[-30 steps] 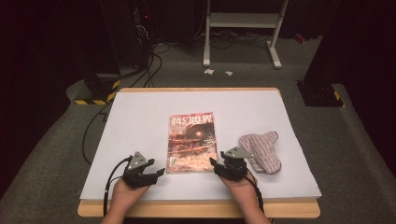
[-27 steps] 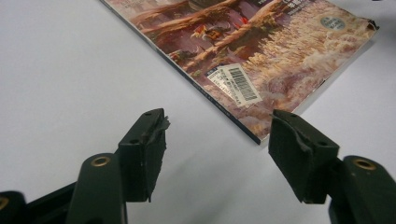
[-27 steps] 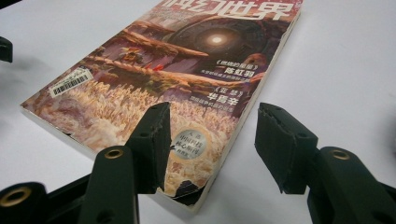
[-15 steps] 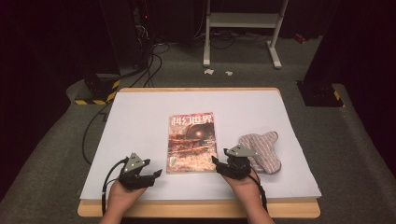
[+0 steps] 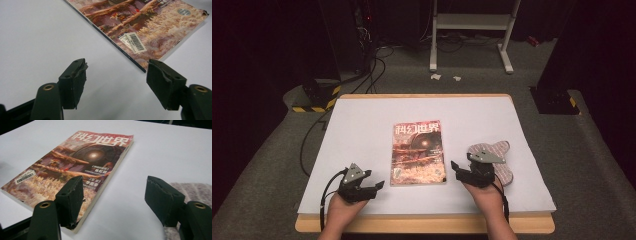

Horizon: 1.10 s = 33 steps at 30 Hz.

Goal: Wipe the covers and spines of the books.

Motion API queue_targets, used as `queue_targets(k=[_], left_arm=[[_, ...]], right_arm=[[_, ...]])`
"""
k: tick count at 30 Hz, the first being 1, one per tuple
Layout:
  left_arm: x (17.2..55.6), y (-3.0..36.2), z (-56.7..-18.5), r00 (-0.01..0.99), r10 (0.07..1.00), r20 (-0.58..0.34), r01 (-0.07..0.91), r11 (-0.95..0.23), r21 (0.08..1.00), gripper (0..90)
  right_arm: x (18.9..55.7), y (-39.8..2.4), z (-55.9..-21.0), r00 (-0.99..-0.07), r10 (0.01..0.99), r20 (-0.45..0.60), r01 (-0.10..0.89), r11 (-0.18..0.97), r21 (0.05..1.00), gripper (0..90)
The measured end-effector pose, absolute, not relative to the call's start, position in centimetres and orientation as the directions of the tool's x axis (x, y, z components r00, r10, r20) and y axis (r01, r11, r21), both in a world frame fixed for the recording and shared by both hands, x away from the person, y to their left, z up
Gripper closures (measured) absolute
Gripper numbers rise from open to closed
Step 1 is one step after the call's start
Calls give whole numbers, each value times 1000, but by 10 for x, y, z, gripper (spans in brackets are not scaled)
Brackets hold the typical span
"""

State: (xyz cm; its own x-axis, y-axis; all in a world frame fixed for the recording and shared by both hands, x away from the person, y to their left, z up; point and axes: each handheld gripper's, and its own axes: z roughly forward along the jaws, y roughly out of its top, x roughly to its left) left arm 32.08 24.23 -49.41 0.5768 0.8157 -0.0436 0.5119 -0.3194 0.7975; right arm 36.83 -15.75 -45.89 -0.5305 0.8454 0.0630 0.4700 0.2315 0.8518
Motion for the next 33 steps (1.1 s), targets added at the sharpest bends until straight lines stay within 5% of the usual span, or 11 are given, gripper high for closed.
queue_targets(k=[33], left_arm=[[322, 253, -471, 573, 818, -48, 444, -261, 857, 309]], right_arm=[[360, -182, -450, -490, 870, 61, 436, 184, 881, 314]])
